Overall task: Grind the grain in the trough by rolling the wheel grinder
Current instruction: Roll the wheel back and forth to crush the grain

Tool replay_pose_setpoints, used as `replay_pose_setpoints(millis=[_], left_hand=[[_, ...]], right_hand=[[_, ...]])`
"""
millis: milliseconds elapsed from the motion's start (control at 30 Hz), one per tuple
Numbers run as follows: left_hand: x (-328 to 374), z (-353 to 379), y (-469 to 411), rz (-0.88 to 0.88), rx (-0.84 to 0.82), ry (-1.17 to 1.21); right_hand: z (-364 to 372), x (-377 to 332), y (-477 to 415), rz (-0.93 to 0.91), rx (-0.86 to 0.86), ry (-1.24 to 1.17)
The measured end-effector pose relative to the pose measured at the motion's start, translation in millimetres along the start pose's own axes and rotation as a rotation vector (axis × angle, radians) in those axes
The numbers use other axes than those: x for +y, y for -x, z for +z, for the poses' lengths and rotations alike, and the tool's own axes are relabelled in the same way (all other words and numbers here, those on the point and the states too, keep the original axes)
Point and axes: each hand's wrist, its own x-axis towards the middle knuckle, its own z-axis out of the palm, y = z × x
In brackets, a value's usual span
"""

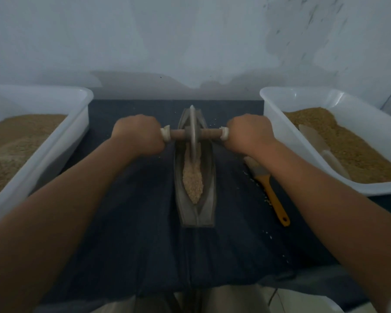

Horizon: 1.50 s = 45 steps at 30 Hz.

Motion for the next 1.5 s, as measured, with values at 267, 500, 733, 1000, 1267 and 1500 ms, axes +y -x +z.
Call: replay_pose_setpoints(millis=[267,500,733,1000,1267,1500], left_hand=[[-18.7,5.1,86.0,0.303,0.028,-0.061],[-8.0,0.1,-3.4,0.057,0.023,-0.045],[-15.0,14.3,49.3,0.173,-0.031,0.024],[-17.0,19.6,34.4,0.171,-0.033,0.061],[-12.3,13.3,23.1,0.078,-0.006,0.053],[-21.5,32.4,92.4,0.208,0.131,0.011]], right_hand=[[9.4,5.8,105.2,-0.125,0.037,-0.153],[12.8,-0.5,12.3,0.027,0.105,-0.031],[7.5,2.7,56.2,-0.066,0.038,-0.073],[3.7,-3.0,56.4,-0.079,0.158,0.000],[-1.8,-6.7,33.4,-0.010,0.135,-0.046],[4.4,-4.3,95.8,-0.147,0.247,-0.053]])
